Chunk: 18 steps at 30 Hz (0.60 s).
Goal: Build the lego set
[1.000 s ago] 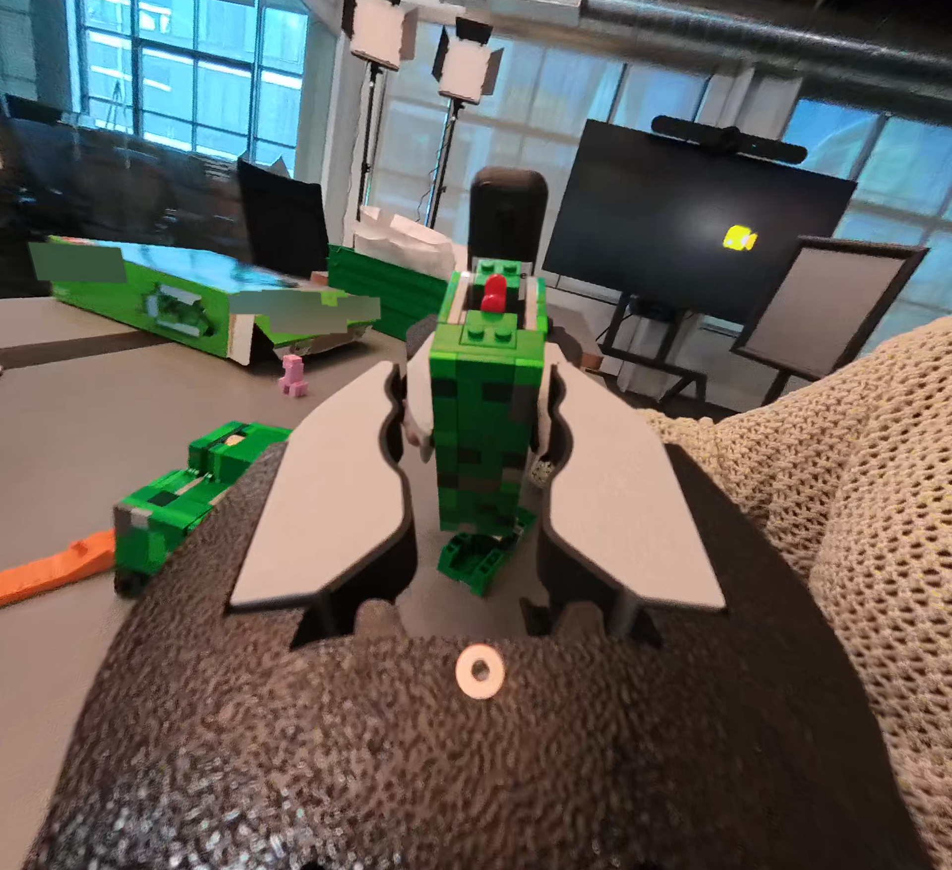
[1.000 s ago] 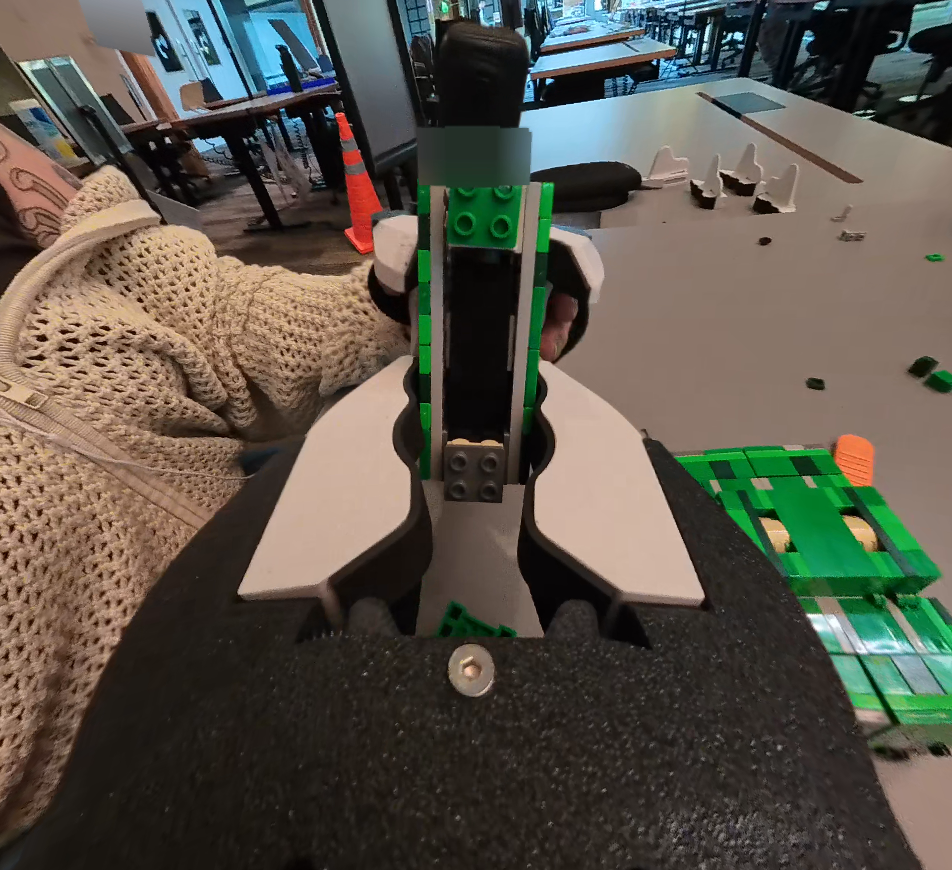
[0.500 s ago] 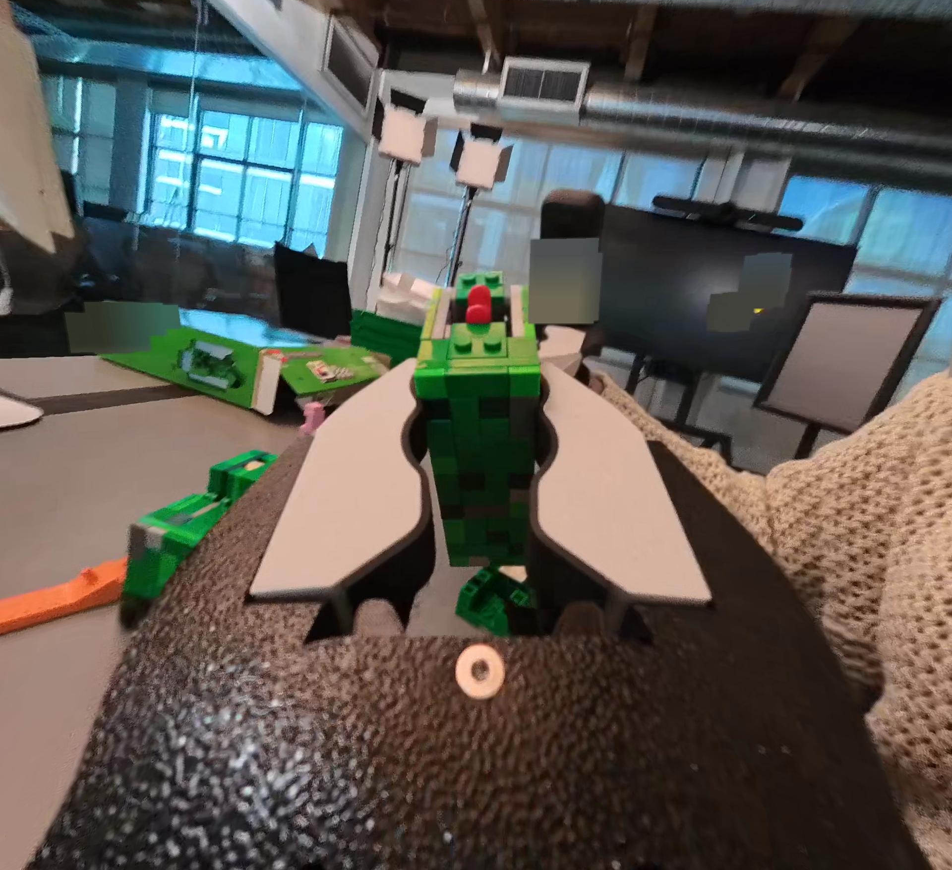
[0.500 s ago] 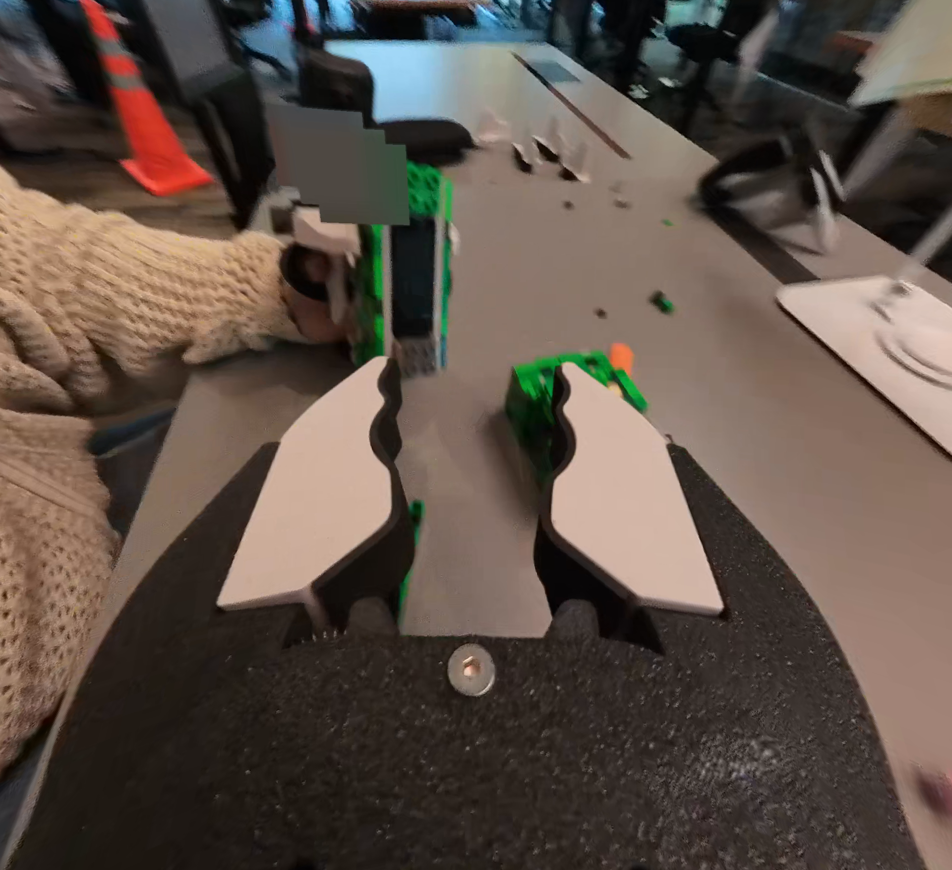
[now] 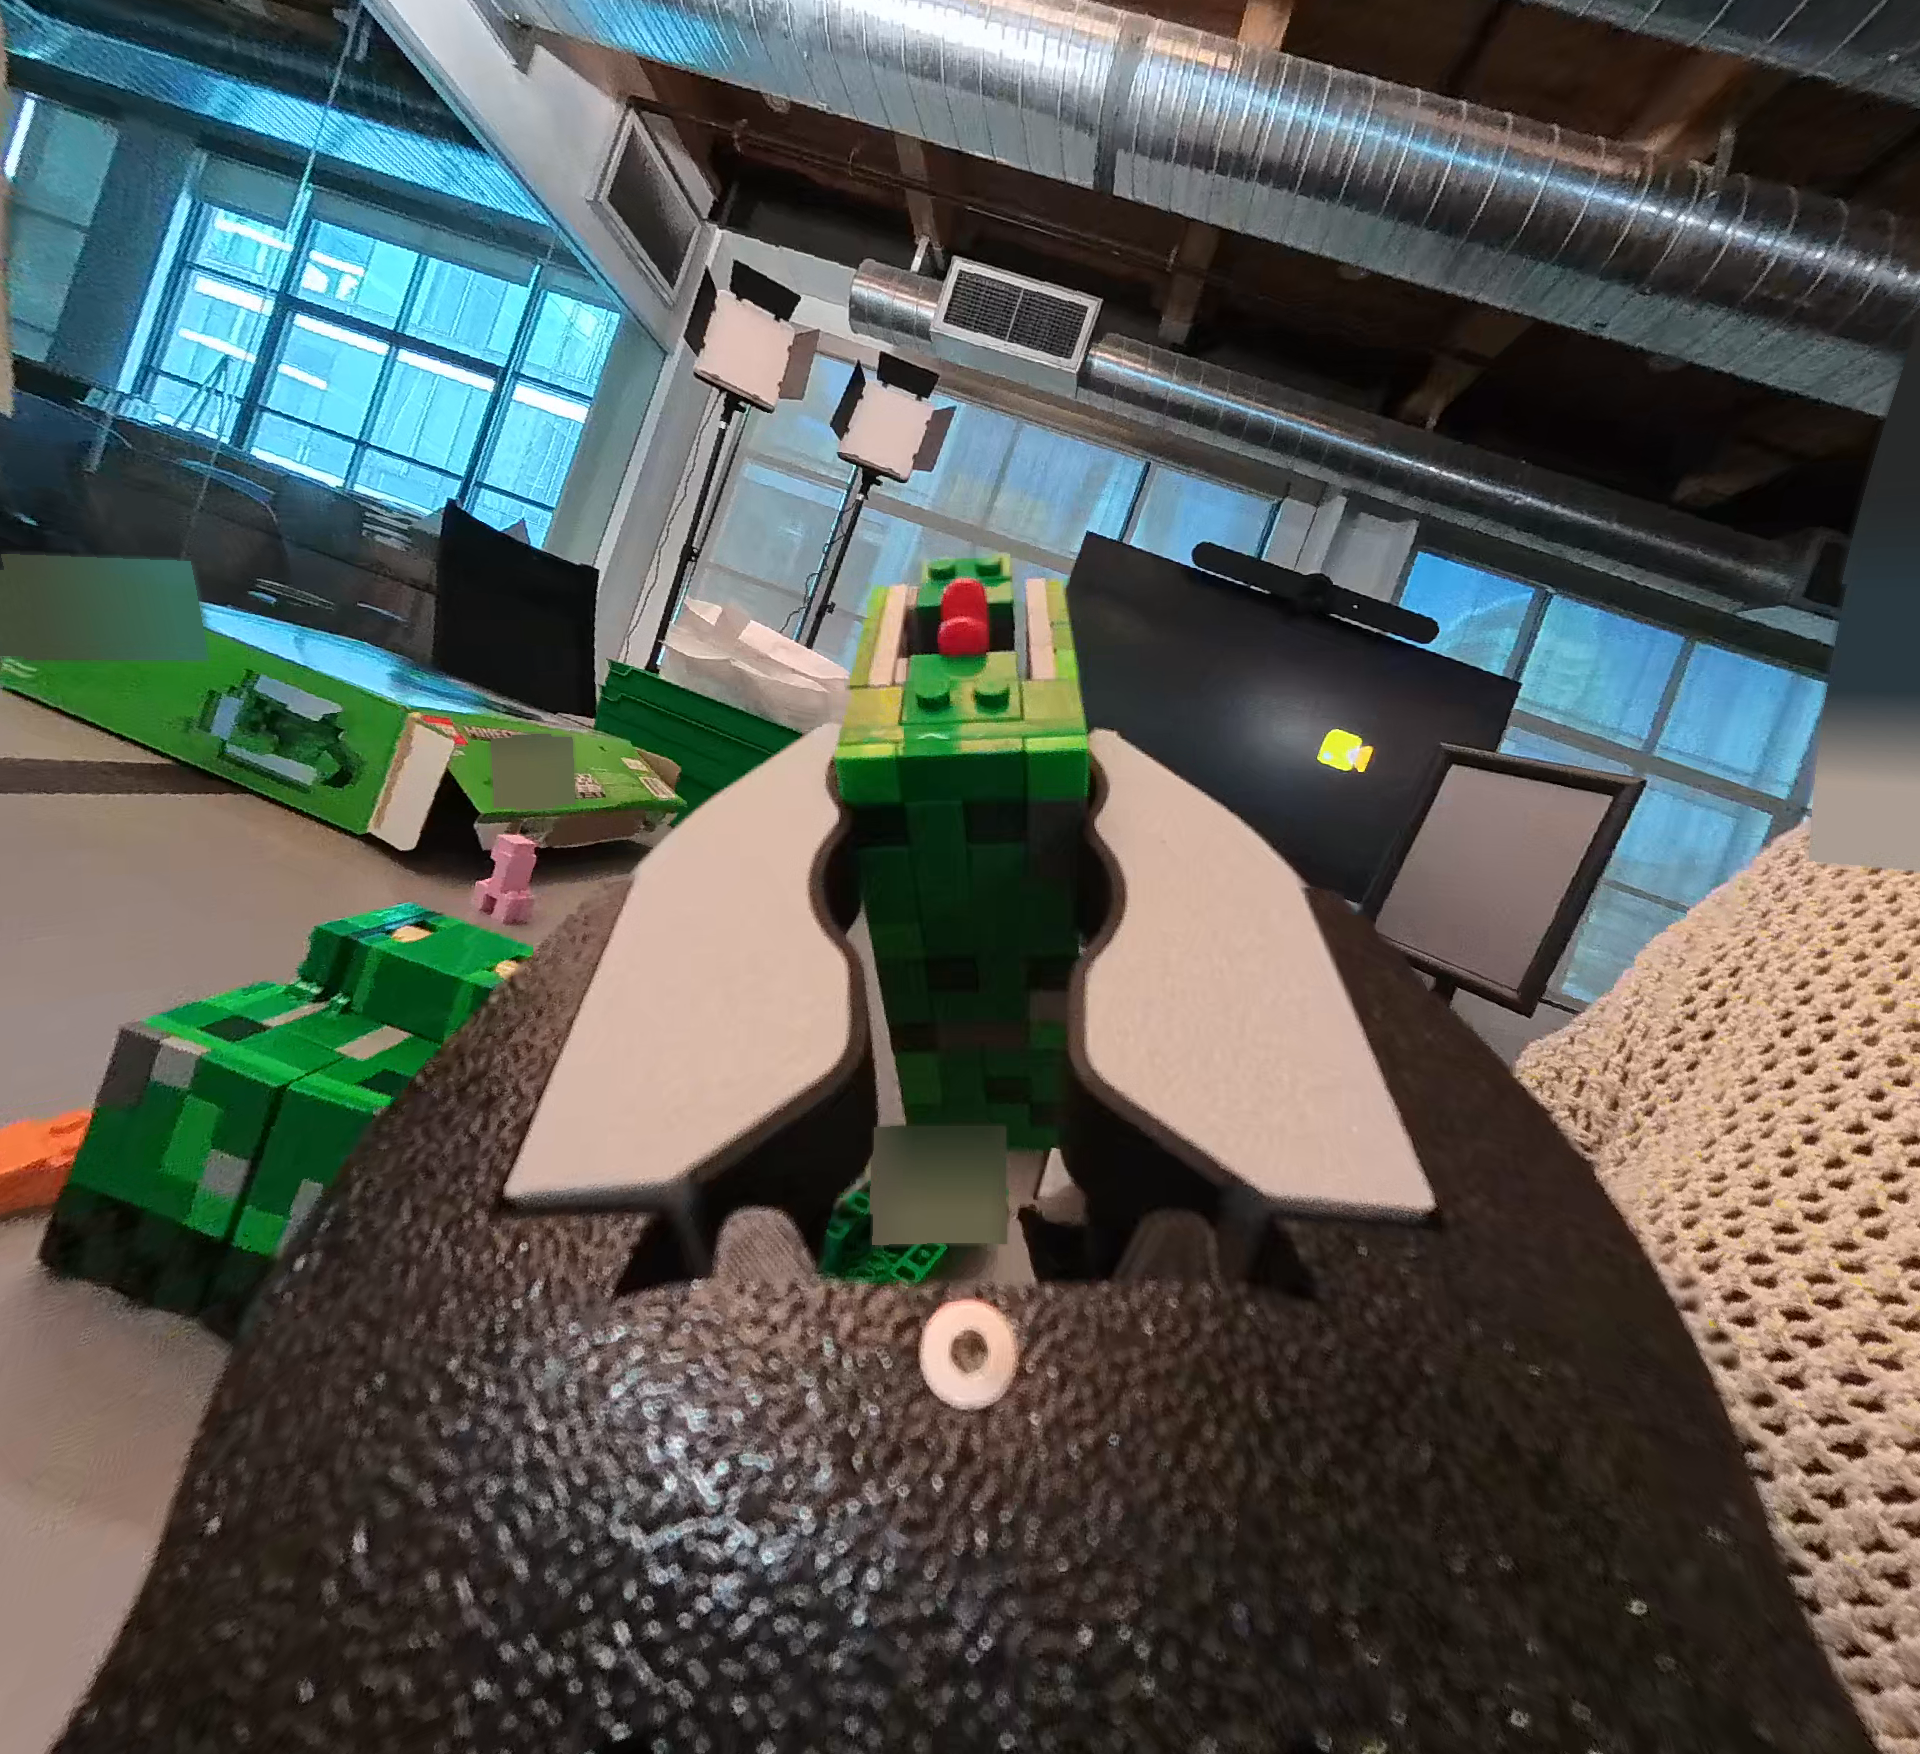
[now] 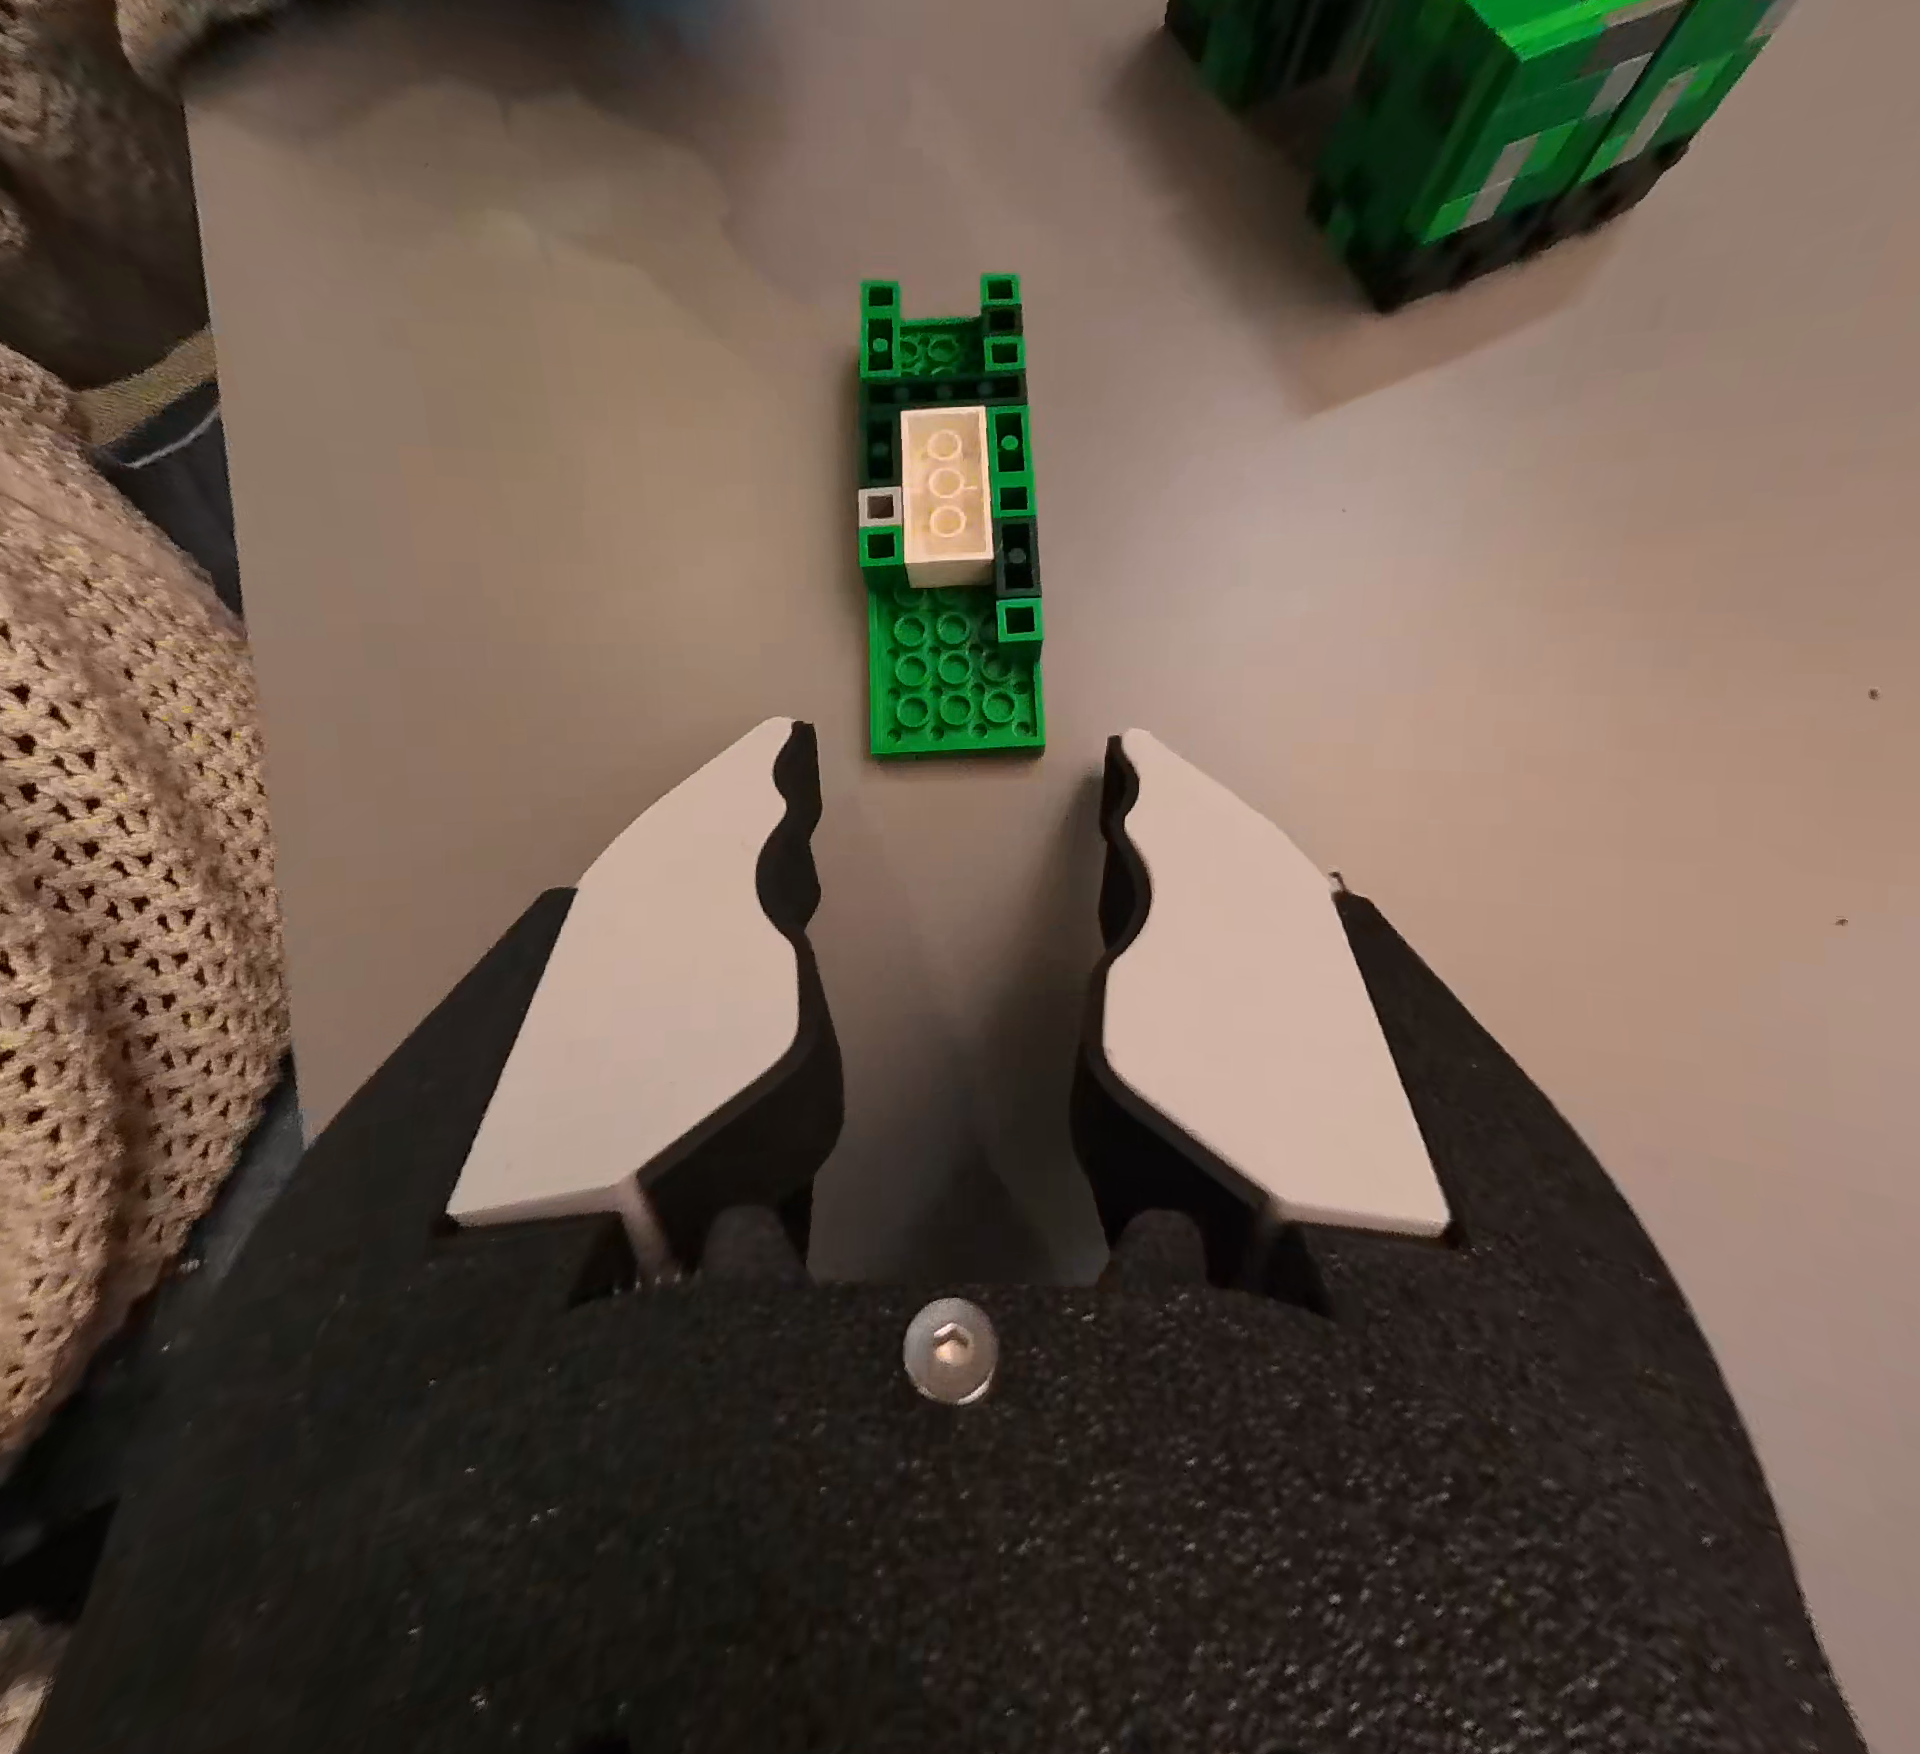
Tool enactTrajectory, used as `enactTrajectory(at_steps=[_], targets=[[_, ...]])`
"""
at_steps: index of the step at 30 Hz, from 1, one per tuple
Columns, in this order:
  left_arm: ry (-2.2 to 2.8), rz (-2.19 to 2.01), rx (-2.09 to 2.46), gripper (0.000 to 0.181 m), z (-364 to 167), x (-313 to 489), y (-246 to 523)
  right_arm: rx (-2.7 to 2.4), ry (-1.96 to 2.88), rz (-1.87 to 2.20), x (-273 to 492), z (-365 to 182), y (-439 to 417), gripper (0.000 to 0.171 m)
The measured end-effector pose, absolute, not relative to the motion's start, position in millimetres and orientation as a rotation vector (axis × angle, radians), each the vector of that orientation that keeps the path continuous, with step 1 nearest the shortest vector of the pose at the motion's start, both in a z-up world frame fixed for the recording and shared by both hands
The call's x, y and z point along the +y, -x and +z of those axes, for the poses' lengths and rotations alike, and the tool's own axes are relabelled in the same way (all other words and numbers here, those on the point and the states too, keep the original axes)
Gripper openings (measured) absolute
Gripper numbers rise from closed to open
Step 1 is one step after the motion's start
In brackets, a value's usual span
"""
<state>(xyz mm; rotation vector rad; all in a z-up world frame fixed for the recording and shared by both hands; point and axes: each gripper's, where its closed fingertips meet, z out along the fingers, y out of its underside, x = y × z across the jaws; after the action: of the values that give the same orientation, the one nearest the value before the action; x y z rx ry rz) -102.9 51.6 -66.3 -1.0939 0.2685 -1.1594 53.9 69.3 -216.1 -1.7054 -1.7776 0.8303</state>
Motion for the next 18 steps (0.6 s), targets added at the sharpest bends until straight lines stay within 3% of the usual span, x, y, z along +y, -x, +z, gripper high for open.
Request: enactTrajectory(at_steps=[4,8,18], targets=[[1.090,-1.149,0.243,0.037,-65.4,53.1,109.8,-1.846,1.684,0.786,67.9,-222.1,-48.7,0.050],[1.089,-1.141,0.232,0.037,-64.8,53.7,114.1,-1.869,1.671,0.717,71.1,-222.8,-43.9,0.033],[1.119,-1.102,0.251,0.037,-69.3,55.7,113.2,-1.889,1.355,0.308,87.4,-211.5,-43.2,0.033]])
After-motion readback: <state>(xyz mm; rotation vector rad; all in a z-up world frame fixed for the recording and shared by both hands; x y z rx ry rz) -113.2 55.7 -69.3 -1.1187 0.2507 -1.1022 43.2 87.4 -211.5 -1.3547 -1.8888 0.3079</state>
